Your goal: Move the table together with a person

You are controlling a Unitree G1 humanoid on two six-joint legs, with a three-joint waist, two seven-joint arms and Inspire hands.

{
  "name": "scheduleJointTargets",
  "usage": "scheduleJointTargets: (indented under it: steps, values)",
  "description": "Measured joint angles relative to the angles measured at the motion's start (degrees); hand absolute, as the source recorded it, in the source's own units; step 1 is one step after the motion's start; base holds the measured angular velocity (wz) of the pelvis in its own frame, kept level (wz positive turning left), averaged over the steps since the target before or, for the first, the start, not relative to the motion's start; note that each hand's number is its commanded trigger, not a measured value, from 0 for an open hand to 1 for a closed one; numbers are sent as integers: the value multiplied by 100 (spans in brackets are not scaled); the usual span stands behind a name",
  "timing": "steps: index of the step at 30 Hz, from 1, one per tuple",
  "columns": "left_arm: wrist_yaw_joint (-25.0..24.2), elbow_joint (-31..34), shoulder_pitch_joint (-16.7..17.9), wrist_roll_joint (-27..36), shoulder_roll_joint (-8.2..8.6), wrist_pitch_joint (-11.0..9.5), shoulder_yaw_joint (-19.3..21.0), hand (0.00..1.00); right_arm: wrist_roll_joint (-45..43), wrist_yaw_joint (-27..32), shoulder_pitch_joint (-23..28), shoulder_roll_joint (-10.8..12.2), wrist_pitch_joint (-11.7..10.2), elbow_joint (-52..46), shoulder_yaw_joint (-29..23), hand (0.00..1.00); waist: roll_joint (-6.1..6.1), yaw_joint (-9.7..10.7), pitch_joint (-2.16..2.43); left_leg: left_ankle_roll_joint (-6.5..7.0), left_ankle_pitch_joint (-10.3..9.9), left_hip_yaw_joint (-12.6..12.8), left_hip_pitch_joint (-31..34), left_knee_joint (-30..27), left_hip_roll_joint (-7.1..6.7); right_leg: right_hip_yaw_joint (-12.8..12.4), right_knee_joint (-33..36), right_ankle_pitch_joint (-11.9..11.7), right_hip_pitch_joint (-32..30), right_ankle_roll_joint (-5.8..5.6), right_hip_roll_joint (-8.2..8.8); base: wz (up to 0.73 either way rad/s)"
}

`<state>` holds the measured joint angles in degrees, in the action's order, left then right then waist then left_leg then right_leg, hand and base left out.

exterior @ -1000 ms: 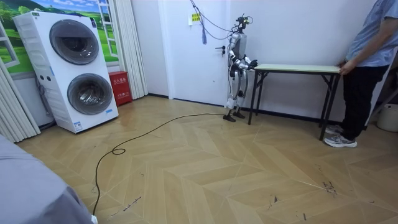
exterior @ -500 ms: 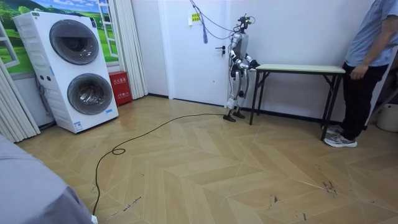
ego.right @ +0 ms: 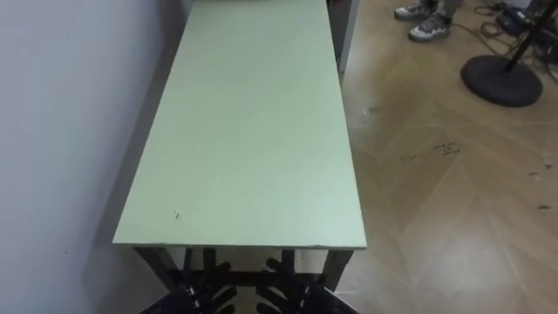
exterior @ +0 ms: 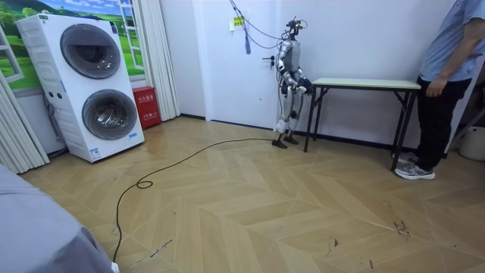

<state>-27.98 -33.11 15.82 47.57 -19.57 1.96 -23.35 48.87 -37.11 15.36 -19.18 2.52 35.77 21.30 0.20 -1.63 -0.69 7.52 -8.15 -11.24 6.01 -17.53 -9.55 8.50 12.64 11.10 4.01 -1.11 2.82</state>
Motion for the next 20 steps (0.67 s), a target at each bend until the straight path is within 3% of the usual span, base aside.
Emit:
scheduleJointTargets:
  steps: [4,6,8,15,20]
  values:
    - [782,-898,-61,-215,306,-243,335,0,-207,761,-119,235,-69,956,-259,0,-15,5,-2,-26,51,4,-44,87,0,17,-72,-5,69,7,3,-5]
    - [1260,-1512,-54,-233,494,-337,502,0,-117,1145,-152,462,-242,1559,-483,0,-73,27,-5,-36,62,-8,-180,197,1,47,-157,-9,196,13,6,0]
    - [1503,-1845,-18,-347,620,-362,639,0,-59,1419,-177,590,-273,1974,-654,0,-78,32,29,-36,59,-19,-176,211,1,48,-204,-9,207,14,0,4]
    - [1910,-2701,-74,-623,1084,-447,1523,0,35,2133,-184,910,-237,3158,-1045,0,-75,-9,19,-29,54,-22,-283,300,9,76,-214,-9,234,14,5,-1]
    - [2172,-3080,-106,-719,1217,-466,1922,0,254,2344,-153,1076,-210,3337,-1390,0,-54,11,14,-17,43,-1,-410,375,16,27,-218,-9,303,13,7,-4]
